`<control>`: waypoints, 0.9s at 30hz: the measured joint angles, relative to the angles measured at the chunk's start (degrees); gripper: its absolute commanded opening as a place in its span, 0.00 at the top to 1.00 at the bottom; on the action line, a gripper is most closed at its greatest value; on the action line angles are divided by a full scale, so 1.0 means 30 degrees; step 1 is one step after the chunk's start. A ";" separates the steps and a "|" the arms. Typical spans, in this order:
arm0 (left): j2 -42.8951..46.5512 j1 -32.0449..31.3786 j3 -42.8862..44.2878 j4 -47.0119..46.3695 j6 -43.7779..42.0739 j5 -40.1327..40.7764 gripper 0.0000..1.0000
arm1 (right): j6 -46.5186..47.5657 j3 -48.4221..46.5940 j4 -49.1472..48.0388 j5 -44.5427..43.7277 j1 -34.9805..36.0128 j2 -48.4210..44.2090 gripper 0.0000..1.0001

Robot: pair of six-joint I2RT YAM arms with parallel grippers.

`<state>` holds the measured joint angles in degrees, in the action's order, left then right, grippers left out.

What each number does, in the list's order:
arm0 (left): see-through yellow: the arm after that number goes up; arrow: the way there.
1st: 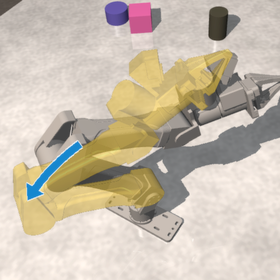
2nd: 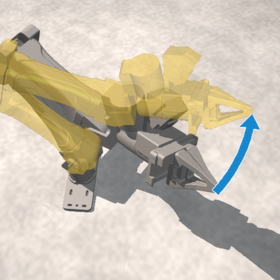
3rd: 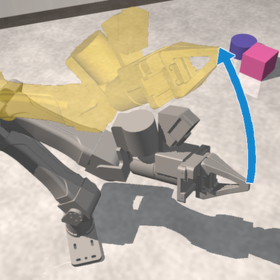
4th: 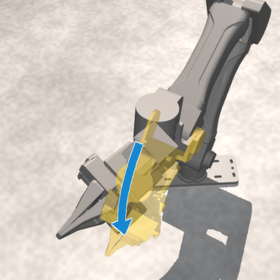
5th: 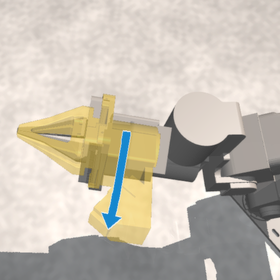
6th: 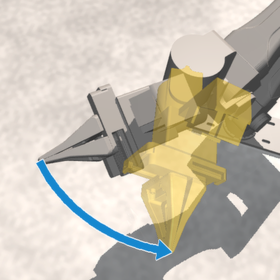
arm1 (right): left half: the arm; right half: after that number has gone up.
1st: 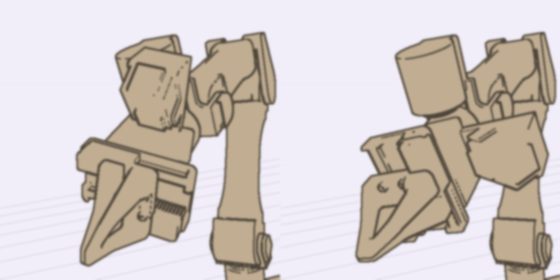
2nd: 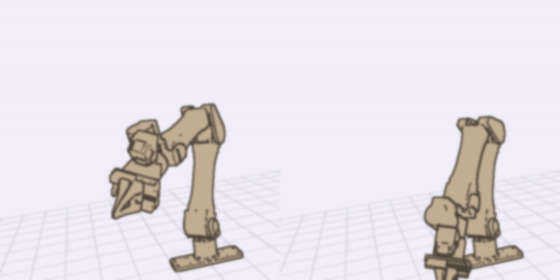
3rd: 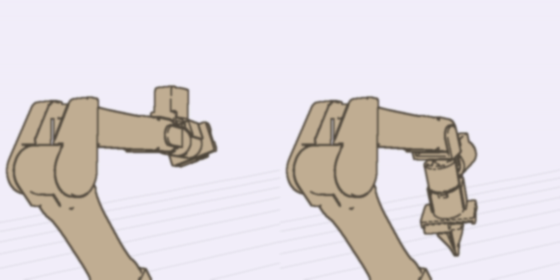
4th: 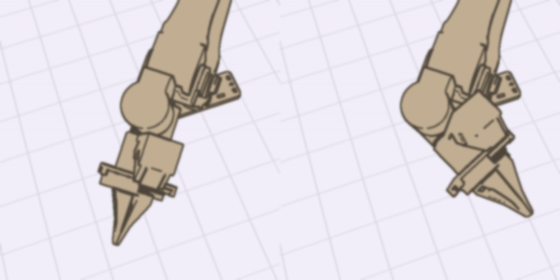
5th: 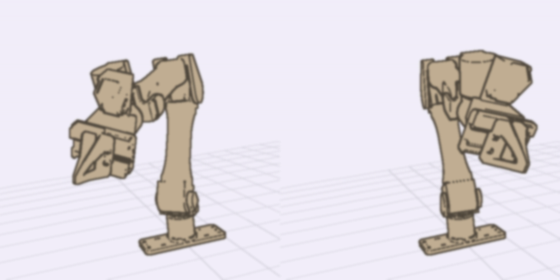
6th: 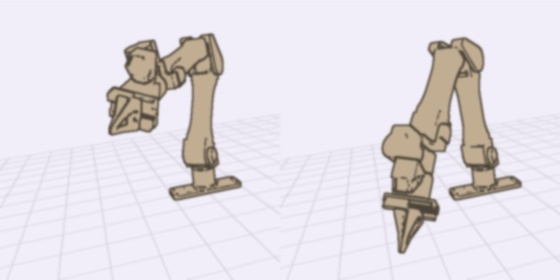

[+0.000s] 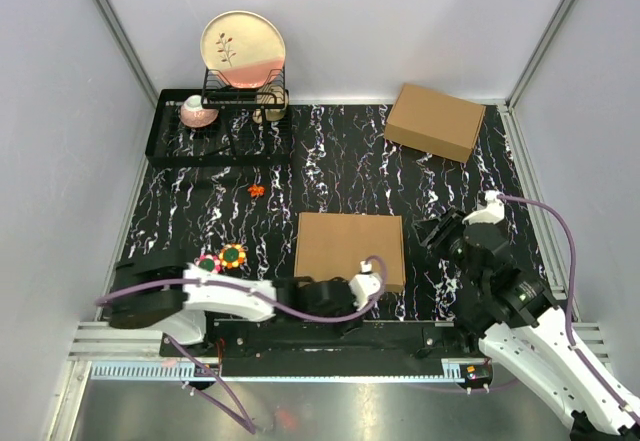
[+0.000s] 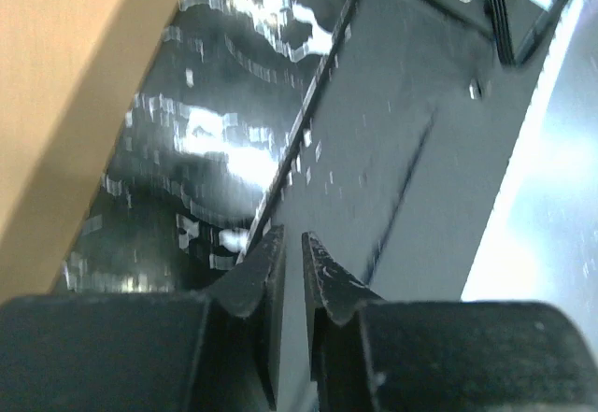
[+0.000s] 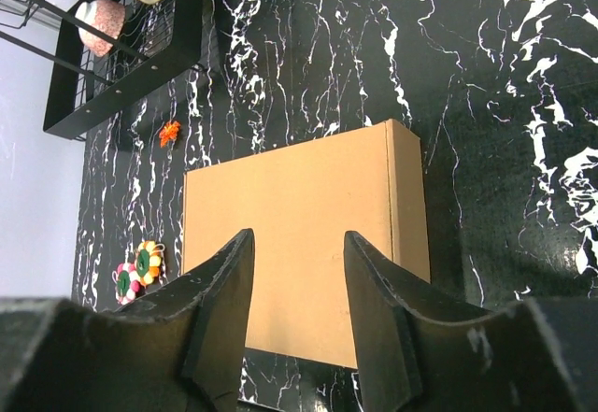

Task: Fold the paper box

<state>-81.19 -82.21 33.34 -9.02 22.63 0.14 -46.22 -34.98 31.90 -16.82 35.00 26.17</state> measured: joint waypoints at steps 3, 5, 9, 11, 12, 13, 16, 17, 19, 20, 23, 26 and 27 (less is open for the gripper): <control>-0.2973 0.0619 0.2586 0.0153 -0.0226 -0.0233 0.80 | 0.0168 -0.0007 -0.0219 -0.0044 0.0000 0.0255 0.49; -0.4677 0.1763 0.4109 0.0109 -0.0291 -0.0459 0.76 | 0.0321 -0.0044 -0.0255 -0.0087 0.0000 0.0364 0.48; -0.7475 0.5319 0.7162 0.0488 -0.0918 -0.1071 0.71 | 0.0707 -0.0379 -0.0262 -0.0357 0.0000 0.0488 0.48; -0.9304 0.7249 0.9908 0.1413 -0.1661 -0.1341 0.68 | 0.0889 -0.0714 -0.0306 -0.0576 0.0000 0.0590 0.48; -1.0134 0.8014 1.1176 0.1683 -0.1982 -0.1370 0.66 | 0.0954 -0.0816 -0.0401 -0.0634 0.0000 0.0648 0.48; -1.1030 0.8939 1.2772 0.2215 -0.2259 -0.1559 0.64 | 0.1013 -0.0976 -0.0554 -0.0707 0.0000 0.0765 0.48; -1.1803 1.1030 1.5023 0.2645 -0.2973 -0.1865 0.54 | 0.1122 -0.1137 -0.0998 -0.0714 0.0000 0.1100 0.47; -1.1504 1.1453 1.4994 0.2703 -0.3155 -0.1851 0.52 | 0.1129 -0.1137 -0.1100 -0.0707 0.0000 0.1209 0.47; -1.0134 1.1817 1.4178 0.2892 -0.3606 -0.1800 0.45 | 0.1151 -0.1115 -0.1209 -0.0699 0.0000 0.1333 0.45; -0.8852 1.1562 1.3194 0.3111 -0.3781 -0.1741 0.42 | 0.1188 -0.1071 -0.1297 -0.0692 0.0000 0.1326 0.44; -0.4248 0.9209 0.9952 0.3104 -0.3934 -0.0736 0.39 | 0.1290 -0.0772 -0.1719 -0.0699 0.0000 0.1326 0.41; 0.1450 0.5581 0.6703 0.2820 -0.2047 0.1661 0.41 | 0.1683 -0.0561 -0.2543 -0.0561 0.0000 0.2601 0.39; 0.2047 0.5603 0.6207 0.2623 -0.0809 0.2827 0.41 | 0.1792 -0.0597 -0.2761 -0.0605 0.0000 0.3344 0.37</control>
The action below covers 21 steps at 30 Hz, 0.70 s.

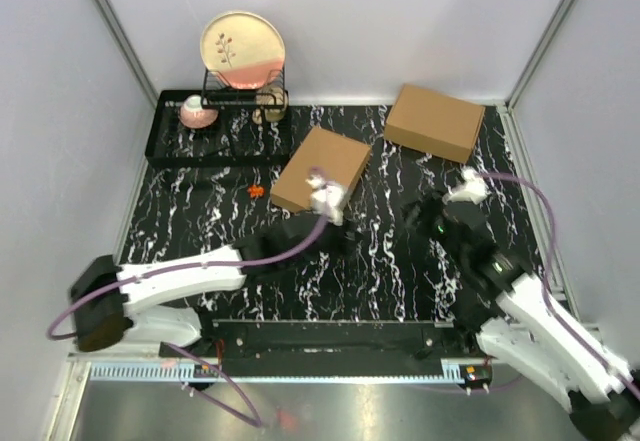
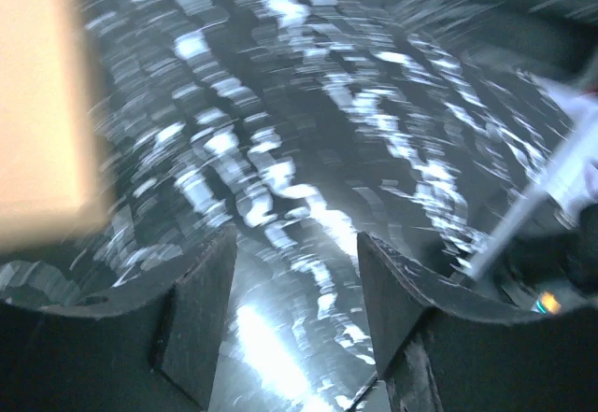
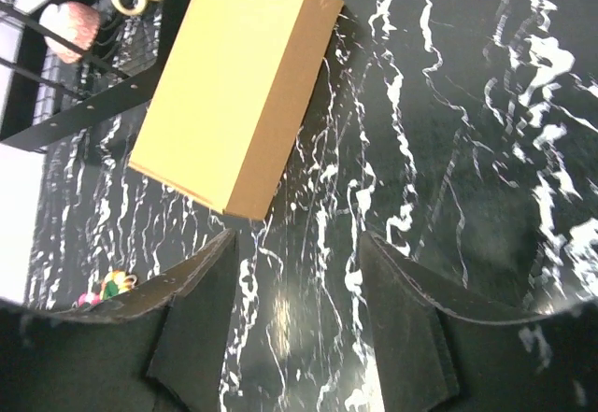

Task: Fold the paper box

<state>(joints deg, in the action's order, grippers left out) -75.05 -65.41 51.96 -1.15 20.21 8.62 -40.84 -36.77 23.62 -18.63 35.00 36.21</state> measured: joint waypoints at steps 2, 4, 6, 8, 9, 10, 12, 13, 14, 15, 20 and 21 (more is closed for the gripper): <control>0.2514 0.0525 -0.3053 0.0095 0.3308 0.3577 0.41 | 0.0408 -0.0911 -0.1654 -0.0211 -0.0058 0.3184 0.34; 0.4481 0.1224 -0.5537 0.1639 0.5887 0.6164 0.39 | 0.0933 -0.2222 -0.3650 -0.0080 -0.0240 0.7118 0.20; 0.5187 0.1865 -0.7023 0.2769 0.8174 0.8189 0.37 | 0.1668 -0.3767 -0.5457 0.0153 -0.0590 1.0761 0.13; 0.5253 0.2055 -0.7774 0.3235 0.9952 0.9872 0.30 | 0.2521 -0.5799 -0.7038 0.1027 -0.1355 1.4426 0.12; 0.5253 0.2062 -0.7992 0.3330 1.0848 1.0790 0.26 | 0.2892 -0.6834 -0.7905 0.1603 -0.1858 1.6072 0.12; 0.5253 0.2062 -0.8043 0.3322 1.1191 1.1278 0.23 | 0.3213 -0.7665 -0.8823 0.2266 -0.2368 1.7486 0.11; 0.5158 0.2098 -0.8051 0.2922 1.2065 1.2437 0.16 | 0.3614 -0.8910 -1.0331 0.3592 -0.3366 1.9569 0.11; 0.5049 0.2171 -0.8014 0.2696 1.2400 1.2925 0.16 | 0.3818 -0.9610 -1.0950 0.4262 -0.3898 2.0611 0.11; 0.4794 0.2237 -0.7919 0.2550 1.2721 1.3369 0.15 | 0.4146 -1.0375 -1.1497 0.4903 -0.4393 2.1609 0.11; 0.4437 0.2382 -0.7737 0.2470 1.2961 1.3704 0.15 | 0.4532 -1.1249 -1.1774 0.5479 -0.4779 2.2578 0.11; 0.2324 0.3942 -0.7067 0.1486 1.3843 1.4003 0.15 | 0.6455 -1.6946 -1.1817 0.7992 -0.5836 2.7292 0.12; 0.2055 0.4255 -0.7060 0.1290 1.3959 1.3959 0.15 | 0.6710 -1.7996 -1.1766 0.8364 -0.5880 2.8057 0.12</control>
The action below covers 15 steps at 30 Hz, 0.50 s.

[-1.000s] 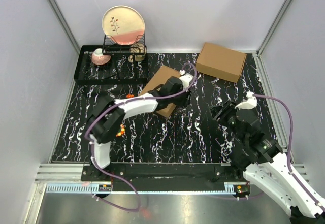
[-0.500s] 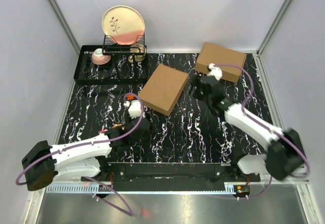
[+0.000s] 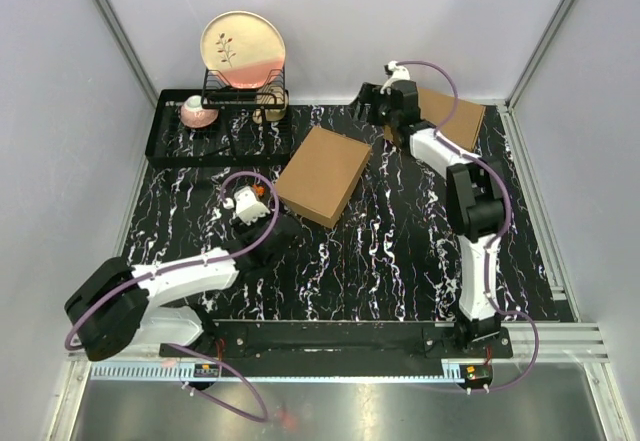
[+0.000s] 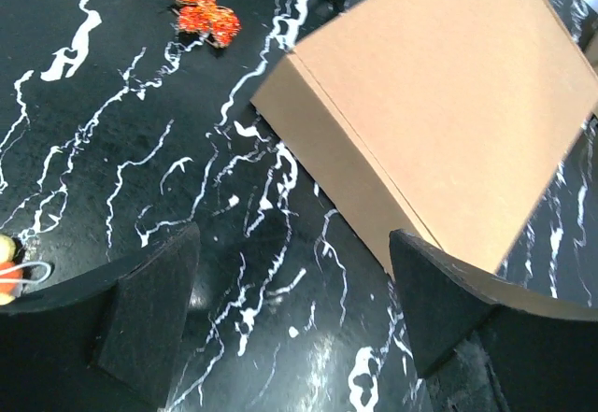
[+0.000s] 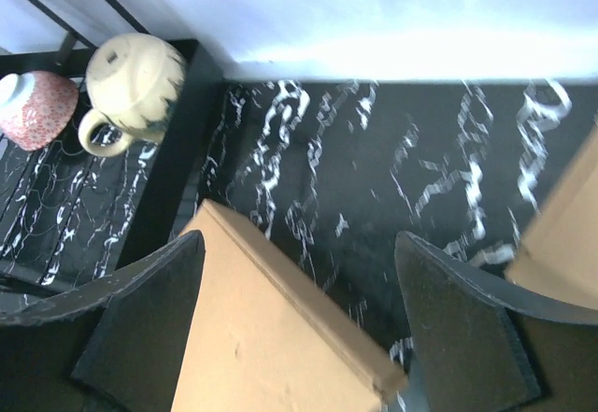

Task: Fold the paper box

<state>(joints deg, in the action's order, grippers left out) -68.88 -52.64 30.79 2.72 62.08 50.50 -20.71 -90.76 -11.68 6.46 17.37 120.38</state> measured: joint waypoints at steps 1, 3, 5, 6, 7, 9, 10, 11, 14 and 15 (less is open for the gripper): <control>-0.0386 0.0423 0.0022 -0.0284 0.0197 -0.0168 0.16 | 0.0262 -0.1122 0.0138 0.0525 -0.0029 0.0823 0.12; -0.1304 0.1071 0.0153 -0.0699 0.0423 -0.0430 0.16 | 0.0729 -0.3330 0.0474 0.1698 -0.0044 0.2441 0.12; -0.2375 0.1494 0.0437 -0.1173 0.0437 -0.0874 0.16 | 0.0962 -0.4226 0.0699 0.2703 -0.0044 0.3366 0.12; -0.2820 0.1661 0.0576 -0.1392 0.0415 -0.1122 0.16 | 0.0998 -0.4313 0.0882 0.3031 -0.0044 0.3606 0.12; -0.3293 0.1836 0.0729 -0.1574 0.0393 -0.1406 0.16 | 0.1035 -0.4320 0.1151 0.3351 -0.0036 0.3796 0.12; -0.4189 0.2171 0.1035 -0.2164 0.0226 -0.1974 0.16 | 0.1064 -0.3745 0.1421 0.3840 -0.0036 0.3963 0.12; -0.4546 0.2288 0.1144 -0.2463 0.0153 -0.2229 0.16 | 0.1013 -0.3308 0.1392 0.3971 -0.0029 0.3963 0.12; -0.4896 0.2448 0.1246 -0.2827 0.0073 -0.2484 0.16 | 0.0954 -0.2506 0.1115 0.4160 -0.0022 0.3898 0.12; -0.5814 0.2820 0.1530 -0.3541 -0.0357 -0.3279 0.18 | 0.0233 -0.0233 0.0168 0.4255 0.0066 0.3694 0.18; -0.6040 0.2892 0.1537 -0.3701 -0.0590 -0.3563 0.19 | 0.0087 0.0277 -0.0488 0.4167 0.0066 0.3468 0.21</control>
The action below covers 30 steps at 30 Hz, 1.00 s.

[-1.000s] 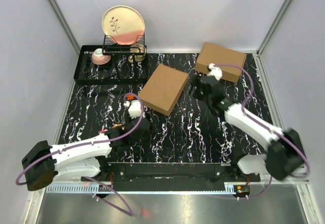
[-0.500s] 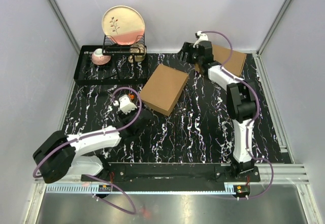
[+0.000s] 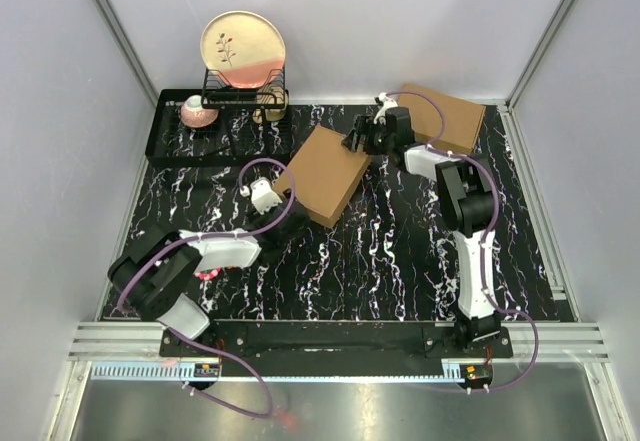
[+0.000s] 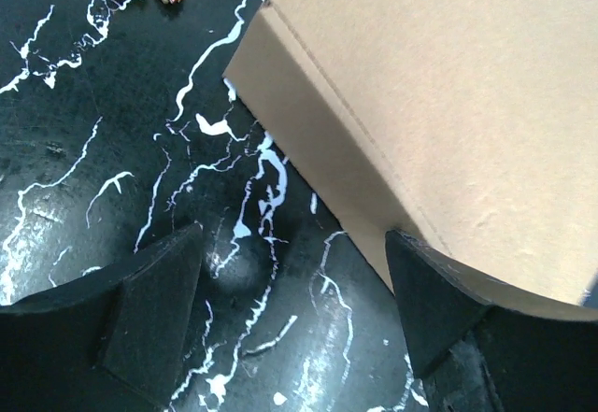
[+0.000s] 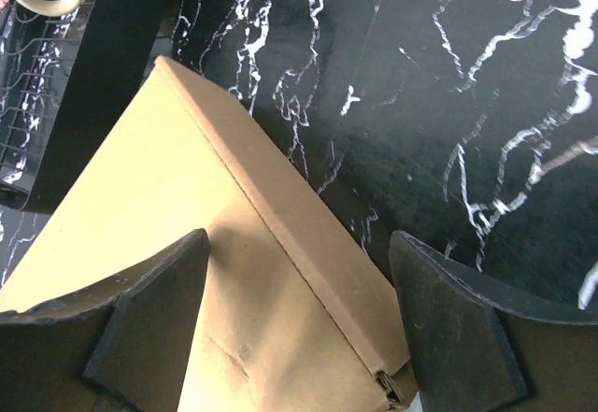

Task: Fold the paper box

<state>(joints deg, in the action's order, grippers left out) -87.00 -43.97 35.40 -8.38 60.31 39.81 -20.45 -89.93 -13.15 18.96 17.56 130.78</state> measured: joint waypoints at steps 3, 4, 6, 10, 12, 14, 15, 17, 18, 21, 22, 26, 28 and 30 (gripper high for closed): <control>-0.0940 0.0372 0.0087 -0.0357 -0.0656 -0.0699 0.21 | -0.0036 0.2193 -0.0991 -0.0809 0.0044 -0.1501 0.29; -0.1195 0.0503 0.0087 -0.0393 -0.0889 -0.0867 0.21 | -0.0226 0.3140 -0.1275 -0.1129 0.0051 -0.2127 0.35; -0.1319 0.0721 0.0117 -0.0546 -0.1384 -0.0896 0.23 | -0.0437 0.5136 -0.2149 -0.1894 0.0058 -0.3432 0.41; -0.1494 0.1064 0.0211 -0.0561 -0.2353 -0.0903 0.25 | -0.1188 0.9661 -0.2871 -0.3643 0.0175 -0.6929 0.41; -0.1676 0.1107 0.0379 -0.0590 -0.2929 -0.1020 0.27 | -0.1392 1.1096 -0.2710 -0.4830 0.0437 -0.8240 0.40; -0.1814 0.1158 0.0532 -0.0729 -0.3570 -0.1523 0.27 | -0.1610 1.2269 -0.2572 -0.6331 0.0692 -0.9347 0.41; -0.1960 0.1188 0.0692 -0.0801 -0.3861 -0.1785 0.28 | -0.1800 1.2772 -0.2419 -0.7038 0.0787 -0.9872 0.41; -0.2412 0.1268 0.1297 -0.0823 -0.4495 -0.2288 0.28 | -0.2178 1.3668 -0.2106 -0.8349 0.0831 -1.0761 0.41; -0.2688 0.1319 0.1698 -0.0801 -0.4794 -0.2492 0.28 | -0.2390 1.3988 -0.1938 -0.8896 0.0831 -1.1081 0.41; -0.3810 0.1537 0.3235 -0.0430 -0.6091 -0.3264 0.28 | -0.3264 1.5278 -0.1894 -1.0746 0.0831 -1.2101 0.40; -0.4189 0.1625 0.3752 -0.0350 -0.6506 -0.3461 0.29 | -0.3577 1.5628 -0.1982 -1.1220 0.0831 -1.2320 0.40; -0.5362 0.2040 0.5457 -0.0066 -0.7803 -0.4124 0.29 | -0.4204 1.5963 -0.2353 -1.2706 0.0831 -1.2356 0.39; -0.5989 0.2324 0.6339 0.0080 -0.8247 -0.4386 0.29 | -0.4364 1.5905 -0.2594 -1.3253 0.0831 -1.2101 0.37; -0.6433 0.2572 0.6878 0.0087 -0.8473 -0.4663 0.29 | -0.4437 1.5657 -0.2827 -1.3712 0.0831 -1.1723 0.36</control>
<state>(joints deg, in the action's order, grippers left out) -106.30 -36.25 56.03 -8.12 34.89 25.82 -33.76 -42.96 -21.63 -22.17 20.05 95.61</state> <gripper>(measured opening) 0.701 0.628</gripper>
